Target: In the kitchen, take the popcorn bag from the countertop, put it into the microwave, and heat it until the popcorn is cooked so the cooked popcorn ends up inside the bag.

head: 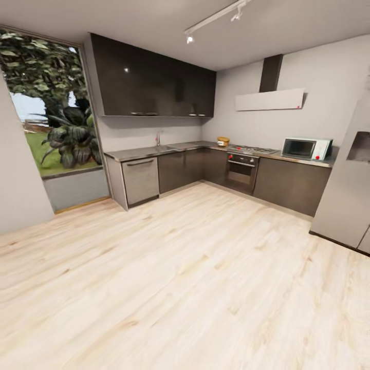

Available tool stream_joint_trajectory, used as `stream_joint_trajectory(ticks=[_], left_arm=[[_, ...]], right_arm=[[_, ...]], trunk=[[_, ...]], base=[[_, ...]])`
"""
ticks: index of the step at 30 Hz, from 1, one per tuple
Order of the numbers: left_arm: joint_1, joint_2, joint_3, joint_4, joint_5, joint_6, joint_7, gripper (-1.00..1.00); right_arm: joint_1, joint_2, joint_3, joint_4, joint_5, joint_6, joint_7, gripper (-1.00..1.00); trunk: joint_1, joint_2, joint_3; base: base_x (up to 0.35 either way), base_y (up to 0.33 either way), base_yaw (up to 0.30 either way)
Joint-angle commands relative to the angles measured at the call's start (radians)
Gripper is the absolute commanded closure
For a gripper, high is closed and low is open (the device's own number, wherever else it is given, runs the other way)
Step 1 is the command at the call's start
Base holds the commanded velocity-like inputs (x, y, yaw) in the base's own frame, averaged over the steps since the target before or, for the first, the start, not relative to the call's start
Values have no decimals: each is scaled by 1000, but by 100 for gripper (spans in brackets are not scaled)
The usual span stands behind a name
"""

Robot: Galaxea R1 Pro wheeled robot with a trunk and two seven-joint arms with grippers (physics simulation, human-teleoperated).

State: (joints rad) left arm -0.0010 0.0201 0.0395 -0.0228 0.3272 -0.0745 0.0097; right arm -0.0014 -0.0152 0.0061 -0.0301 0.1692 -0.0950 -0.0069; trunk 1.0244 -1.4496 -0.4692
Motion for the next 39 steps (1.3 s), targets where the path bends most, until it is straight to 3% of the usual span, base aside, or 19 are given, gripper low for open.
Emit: stream_joint_trajectory(ticks=[1, 19, 39], left_arm=[[0, 0, 3, 0, 1, -2, 1, -100], [0, 0, 4, 0, 1, -2, 1, -100], [0, 0, 4, 0, 1, -2, 1, -100]], right_arm=[[0, 0, 0, -1, 7, -2, -1, -100], [0, 1, 1, 0, 9, -2, -1, -100], [0, 0, 2, 0, 8, 0, 0, -100]], trunk=[[1, 0, -1], [1, 0, -1], [1, 0, -1]], base=[[337, 0, -251], [337, 0, -247], [337, 0, -11]])
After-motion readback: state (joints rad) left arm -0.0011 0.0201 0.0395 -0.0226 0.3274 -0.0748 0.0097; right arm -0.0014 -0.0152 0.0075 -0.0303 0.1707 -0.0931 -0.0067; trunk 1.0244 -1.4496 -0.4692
